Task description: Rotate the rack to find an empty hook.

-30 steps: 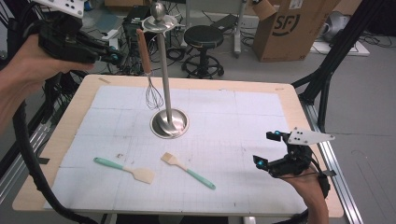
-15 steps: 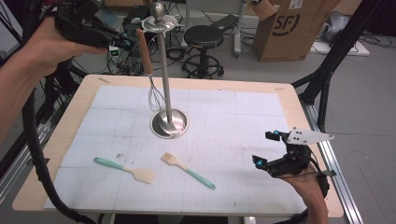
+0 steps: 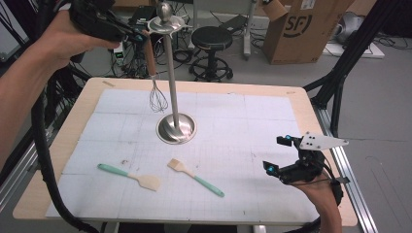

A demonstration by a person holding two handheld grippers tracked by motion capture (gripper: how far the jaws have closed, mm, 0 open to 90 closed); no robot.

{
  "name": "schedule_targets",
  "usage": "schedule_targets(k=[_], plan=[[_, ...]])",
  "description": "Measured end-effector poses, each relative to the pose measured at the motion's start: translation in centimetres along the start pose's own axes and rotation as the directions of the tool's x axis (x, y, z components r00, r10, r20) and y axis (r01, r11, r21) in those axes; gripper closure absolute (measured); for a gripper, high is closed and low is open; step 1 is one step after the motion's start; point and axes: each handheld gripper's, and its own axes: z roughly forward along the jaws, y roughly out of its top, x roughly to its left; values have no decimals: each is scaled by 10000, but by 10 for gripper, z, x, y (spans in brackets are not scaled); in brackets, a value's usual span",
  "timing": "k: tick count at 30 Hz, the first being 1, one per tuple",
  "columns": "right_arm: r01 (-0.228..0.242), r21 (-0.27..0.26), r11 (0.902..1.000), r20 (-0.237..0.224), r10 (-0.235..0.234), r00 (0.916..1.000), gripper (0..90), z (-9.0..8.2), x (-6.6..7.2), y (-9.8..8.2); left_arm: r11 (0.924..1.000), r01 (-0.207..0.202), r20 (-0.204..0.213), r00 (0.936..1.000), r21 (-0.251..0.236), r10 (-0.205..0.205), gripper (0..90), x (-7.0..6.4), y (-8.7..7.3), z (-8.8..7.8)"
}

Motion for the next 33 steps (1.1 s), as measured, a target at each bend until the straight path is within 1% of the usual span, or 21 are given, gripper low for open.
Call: schedule_targets(k=[1,2,3,7,9,10,11,14,15,19,22,24,26,27,29,30,31,33], plan=[[-37,18,10000,20,37,10000,0,0,-1,-1,10000,3,-58,10000,34,-3,900,4,-1,1],[-37,18,10000,20,37,10000,0,0,-1,-1,10000,3,-58,10000,34,-3,900,4,-1,1],[-65,52,10000,34,64,10000,0,0,-2,-1,10000,72,-13,10000,-51,-73,900,6,-1,1],[-65,118,9999,34,65,10000,0,1,-2,-1,9998,109,48,9999,-176,-109,900,13,-3,1],[-55,105,9999,33,55,10000,0,1,-2,-1,9999,92,-86,9999,-79,-93,900,16,-4,0],[-34,124,9999,46,33,10000,0,1,-2,-1,9999,92,-86,9999,-79,-93,900,16,-4,0],[-42,151,9999,53,42,10000,0,1,-3,-1,9998,159,-178,9997,-71,-160,900,20,-4,-1],[-49,173,9998,69,47,10000,0,1,-3,-2,9997,194,-138,9997,-124,-195,900,23,-5,-2],[-52,167,9998,71,50,10000,0,1,-3,-2,9998,166,-259,9995,-89,-168,900,25,-5,-2],[-70,230,9997,93,68,9999,0,1,-3,-2,9996,275,-360,9990,-38,-277,900,29,-7,-1],[-58,235,9997,93,56,9999,0,1,-3,-2,9996,273,-426,9987,-20,-273,900,32,-8,-1],[-47,244,9997,103,44,9999,0,1,-3,-2,9996,277,-631,9976,26,-274,900,33,-8,-1],[-64,237,9997,113,61,9999,0,1,-3,-2,9995,309,-655,9974,33,-306,900,35,-8,-2],[-61,257,9997,98,59,9999,0,2,-3,-2,9995,304,-782,9965,46,-300,900,36,-7,-2],[-61,294,9996,102,58,9999,0,2,-3,-2,9995,295,-838,9961,73,-288,900,37,-7,-2],[-61,294,9996,102,58,9999,0,2,-3,-2,9996,280,-837,9961,41,-276,900,36,-7,-2],[-64,284,9996,96,62,9999,0,2,-3,-2,9997,224,-726,9971,55,-220,900,35,-7,-2],[-66,279,9996,100,63,9999,0,2,-3,-2,9998,197,-746,9970,56,-192,900,32,-6,-3]])
